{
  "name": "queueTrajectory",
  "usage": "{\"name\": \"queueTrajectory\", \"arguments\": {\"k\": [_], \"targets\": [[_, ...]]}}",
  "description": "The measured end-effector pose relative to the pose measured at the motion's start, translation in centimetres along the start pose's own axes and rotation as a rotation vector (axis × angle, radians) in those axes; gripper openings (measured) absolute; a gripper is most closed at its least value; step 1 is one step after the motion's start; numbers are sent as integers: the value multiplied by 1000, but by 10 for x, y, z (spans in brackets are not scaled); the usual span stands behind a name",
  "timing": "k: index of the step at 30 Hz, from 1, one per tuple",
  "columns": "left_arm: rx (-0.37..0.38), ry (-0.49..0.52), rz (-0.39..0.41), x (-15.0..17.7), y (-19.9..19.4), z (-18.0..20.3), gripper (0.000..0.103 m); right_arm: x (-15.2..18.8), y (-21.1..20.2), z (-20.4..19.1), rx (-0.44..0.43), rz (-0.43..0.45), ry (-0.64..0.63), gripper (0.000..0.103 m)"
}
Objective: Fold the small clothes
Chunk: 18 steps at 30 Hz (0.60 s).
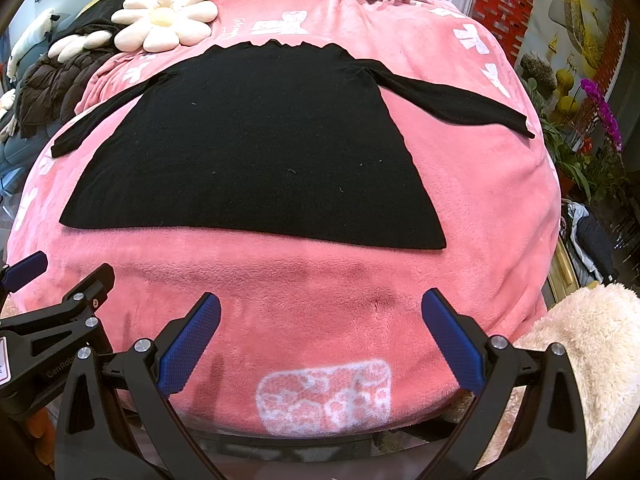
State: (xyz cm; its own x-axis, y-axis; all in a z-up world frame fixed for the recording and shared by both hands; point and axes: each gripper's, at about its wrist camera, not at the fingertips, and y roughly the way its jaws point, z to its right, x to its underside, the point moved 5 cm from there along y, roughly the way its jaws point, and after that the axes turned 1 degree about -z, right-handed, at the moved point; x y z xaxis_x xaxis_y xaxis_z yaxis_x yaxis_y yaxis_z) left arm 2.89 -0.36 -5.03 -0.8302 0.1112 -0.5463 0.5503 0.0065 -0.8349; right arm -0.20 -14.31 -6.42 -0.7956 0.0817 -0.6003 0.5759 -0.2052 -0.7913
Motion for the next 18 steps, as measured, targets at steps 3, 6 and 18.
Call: {"name": "queueTrajectory", "arguments": {"k": [3, 6, 18], "targets": [[1, 0, -2, 0, 0, 0, 87, 0, 0, 0, 0, 0, 0, 98], [3, 0, -2, 0, 0, 0, 87, 0, 0, 0, 0, 1, -2, 98], [6, 0, -3, 0, 0, 0, 87, 0, 0, -1, -1, 0, -5, 98]]}}
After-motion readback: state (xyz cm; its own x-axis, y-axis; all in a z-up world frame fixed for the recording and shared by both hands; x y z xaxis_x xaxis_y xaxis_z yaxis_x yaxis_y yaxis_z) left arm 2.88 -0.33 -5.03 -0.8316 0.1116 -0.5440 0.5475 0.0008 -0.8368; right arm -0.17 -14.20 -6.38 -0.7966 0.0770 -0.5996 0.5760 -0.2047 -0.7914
